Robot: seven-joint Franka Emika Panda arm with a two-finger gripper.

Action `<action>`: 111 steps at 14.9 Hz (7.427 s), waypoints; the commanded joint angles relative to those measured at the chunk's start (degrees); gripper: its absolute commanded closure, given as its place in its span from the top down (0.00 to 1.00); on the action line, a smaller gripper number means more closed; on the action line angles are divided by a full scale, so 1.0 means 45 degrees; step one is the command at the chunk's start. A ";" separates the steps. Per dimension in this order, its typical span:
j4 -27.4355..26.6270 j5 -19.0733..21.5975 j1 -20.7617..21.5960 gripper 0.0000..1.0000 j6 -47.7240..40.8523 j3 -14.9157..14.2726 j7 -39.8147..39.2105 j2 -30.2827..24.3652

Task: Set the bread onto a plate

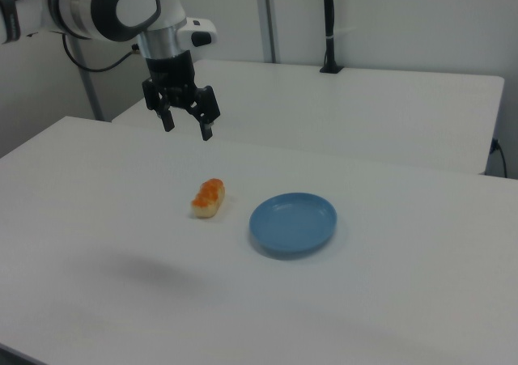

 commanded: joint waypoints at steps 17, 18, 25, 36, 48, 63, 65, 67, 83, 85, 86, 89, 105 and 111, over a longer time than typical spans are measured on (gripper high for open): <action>-0.0286 -0.0312 0.0359 1.00 0.0475 0.0008 0.0216 -0.0136; -0.0286 -0.0312 0.0398 1.00 0.0475 0.0008 0.0196 -0.0117; -0.0286 -0.0312 0.0886 1.00 0.1214 0.0008 0.0176 0.0526; -0.0267 -0.0292 0.1648 1.00 0.4184 0.0028 0.0294 0.3142; -0.0189 -0.0351 0.1961 1.00 0.6546 0.0125 0.0820 0.5722; -0.0014 -0.0468 0.1942 0.70 0.8093 0.0497 0.1856 0.6680; 0.0026 -0.0410 0.1883 0.54 0.8092 0.0497 0.1857 0.6603; 0.0026 -0.0429 0.1844 0.52 0.8015 0.0497 0.1798 0.6311; -0.0091 -0.0253 -0.1084 0.59 0.7819 -0.0753 -0.0096 0.5468; -0.0110 -0.0273 -0.1300 0.63 0.7839 -0.0773 -0.0175 0.5644; -0.0111 -0.0273 -0.1301 0.65 0.7839 -0.0792 -0.0175 0.5838; -0.0189 -0.0292 -0.1203 0.83 0.7916 -0.0792 -0.0097 0.6152; -0.0755 -0.0292 0.0730 1.00 0.1045 -0.0246 0.0079 0.0336; -0.0697 -0.0487 0.0906 1.00 -0.0306 0.0340 0.0683 -0.0410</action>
